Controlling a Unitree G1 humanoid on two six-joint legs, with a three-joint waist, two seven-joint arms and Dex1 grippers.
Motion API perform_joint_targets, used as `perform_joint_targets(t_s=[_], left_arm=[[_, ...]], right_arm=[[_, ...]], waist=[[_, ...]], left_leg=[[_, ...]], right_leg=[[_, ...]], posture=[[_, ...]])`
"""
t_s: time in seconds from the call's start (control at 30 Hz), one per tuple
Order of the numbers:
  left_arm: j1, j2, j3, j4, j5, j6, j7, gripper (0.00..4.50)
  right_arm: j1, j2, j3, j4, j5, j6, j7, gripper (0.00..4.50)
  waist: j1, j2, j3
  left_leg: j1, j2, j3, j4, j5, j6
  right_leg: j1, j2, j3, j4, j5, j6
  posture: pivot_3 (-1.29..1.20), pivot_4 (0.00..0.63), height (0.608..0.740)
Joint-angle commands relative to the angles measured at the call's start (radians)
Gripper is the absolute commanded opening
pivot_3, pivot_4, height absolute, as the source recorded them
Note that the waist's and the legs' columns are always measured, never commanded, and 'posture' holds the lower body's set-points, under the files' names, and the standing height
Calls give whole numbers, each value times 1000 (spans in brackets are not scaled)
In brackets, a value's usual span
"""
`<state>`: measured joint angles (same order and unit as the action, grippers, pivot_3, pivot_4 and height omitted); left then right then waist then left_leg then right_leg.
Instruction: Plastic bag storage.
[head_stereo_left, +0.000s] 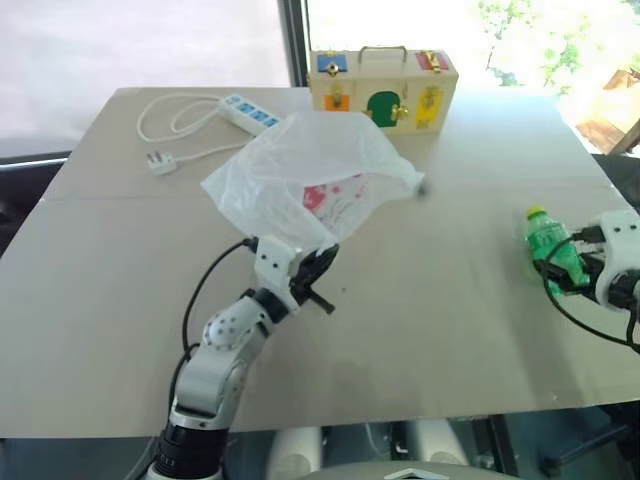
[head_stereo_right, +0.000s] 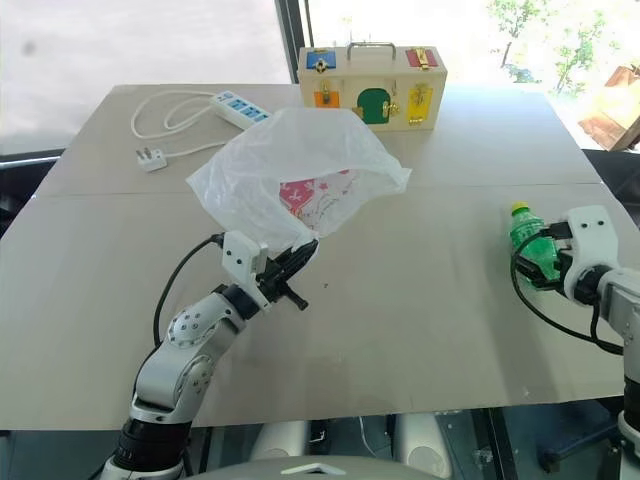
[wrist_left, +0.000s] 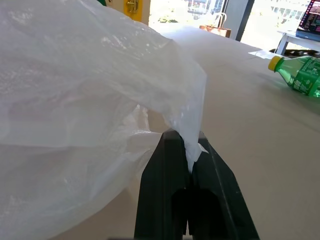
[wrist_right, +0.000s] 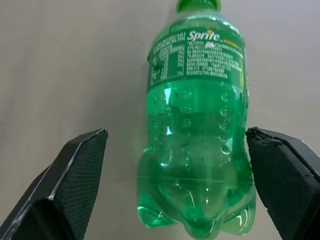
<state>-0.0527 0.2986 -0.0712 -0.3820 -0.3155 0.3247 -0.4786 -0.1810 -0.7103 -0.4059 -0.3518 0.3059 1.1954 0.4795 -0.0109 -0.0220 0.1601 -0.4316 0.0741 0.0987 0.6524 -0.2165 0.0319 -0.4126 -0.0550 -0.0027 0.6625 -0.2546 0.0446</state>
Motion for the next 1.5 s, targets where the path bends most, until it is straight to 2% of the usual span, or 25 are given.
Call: perform_joint_targets(t_s=[0.03, 0.17, 0.27, 0.3, 0.33, 0.53, 0.7, 0.87, 1.03, 1.13, 1.23, 1.4, 1.5], left_arm=[[8, -3, 2, -35, 5, -13, 9, 0], [9, -6, 3, -40, 7, -11, 20, 0], [13, -5, 4, -49, 8, -10, 29, 0], [15, -4, 5, -52, 8, -10, 32, 0], [19, -3, 6, -56, 7, -9, 34, 0], [24, -1, 9, -62, 3, -7, 40, 0], [19, 3, 18, -65, 0, -8, 44, 0], [14, 2, 24, -72, -5, -12, 45, 0], [29, 2, 16, -99, -19, -11, 28, 0], [29, 4, 19, -102, -17, -12, 25, 0], [34, 6, 27, -107, -16, -15, 23, 0], [48, 4, 34, -106, -7, -24, 29, 0], [55, -1, 36, -105, -3, -27, 36, 0]], right_arm=[[4, 6, 22, 44, 0, -52, -2, 4471], [-20, 9, 51, 116, -11, -113, -7, 4471], [-29, 6, 76, 162, -24, -161, -5, 3638], [-30, 6, 82, 169, -26, -171, -4, 3209], [-30, 6, 85, 174, -28, -181, -4, 3074], [-86, 46, 97, 174, -8, -240, -14, 3074], [-143, 93, 184, 16, 176, -244, 184, 3074], [-215, 102, 315, 4, 231, -243, 266, 3074], [-405, 205, 497, 220, 142, -318, 268, 3074], [-499, 259, 575, 367, 88, -389, 298, 3074], [-627, 361, 624, 559, 37, -460, 301, 3074], [-870, 577, 534, 965, 17, -597, 213, 3074], [-1010, 703, 393, 1229, 66, -653, 76, 3074]], waist=[[0, 0, 0], [-1, 0, 0], [-3, -1, -1], [-5, -1, -1], [-6, -3, -2], [-8, -3, -3], [-10, -1, -2], [7, 0, -1], [0, 0, -1], [0, 0, -1], [-4, 0, -1], [-8, 1, -1], [-2, 1, -1]], left_leg=[[0, 0, 0, 0, 0, 0], [0, 0, 0, 0, 0, 0], [0, 0, 0, 0, 0, 0], [0, 0, 0, 0, 0, 0], [1, 0, 0, 0, 0, 0], [2, 0, 1, 1, 0, 0], [1, 1, 0, 0, 0, 0], [-2, 0, -2, 0, 0, 0], [-1, 0, -1, 1, 0, 1], [-1, 0, 1, 1, 0, 1], [-2, 0, 3, 1, 0, 1], [-2, 1, 5, 0, 0, 1], [-1, 1, 6, 0, 0, 0]], right_leg=[[0, 0, 0, 0, 0, 0], [0, 0, 0, 0, 0, 0], [0, 0, 0, 0, 0, 0], [0, 0, 0, 0, 0, 0], [0, 1, 0, 0, 0, 0], [1, 1, 2, 0, 0, 0], [0, 2, 2, 1, 0, 0], [-1, 1, 0, -1, 0, 0], [-1, 1, 1, -1, 0, 0], [-1, 1, 0, 1, 0, 0], [-1, 1, 0, 0, 0, 0], [-3, 2, 1, 1, 0, 0], [-3, 2, 0, 1, 0, 0]], posture=[[0, 150, 732], [0, 150, 732], [0, 150, 732], [0, 150, 732], [0, 150, 732], [0, 150, 732], [0, 150, 732], [0, 150, 732], [0, 150, 732], [0, 150, 732], [0, 150, 732], [0, 150, 732], [0, 150, 732]])
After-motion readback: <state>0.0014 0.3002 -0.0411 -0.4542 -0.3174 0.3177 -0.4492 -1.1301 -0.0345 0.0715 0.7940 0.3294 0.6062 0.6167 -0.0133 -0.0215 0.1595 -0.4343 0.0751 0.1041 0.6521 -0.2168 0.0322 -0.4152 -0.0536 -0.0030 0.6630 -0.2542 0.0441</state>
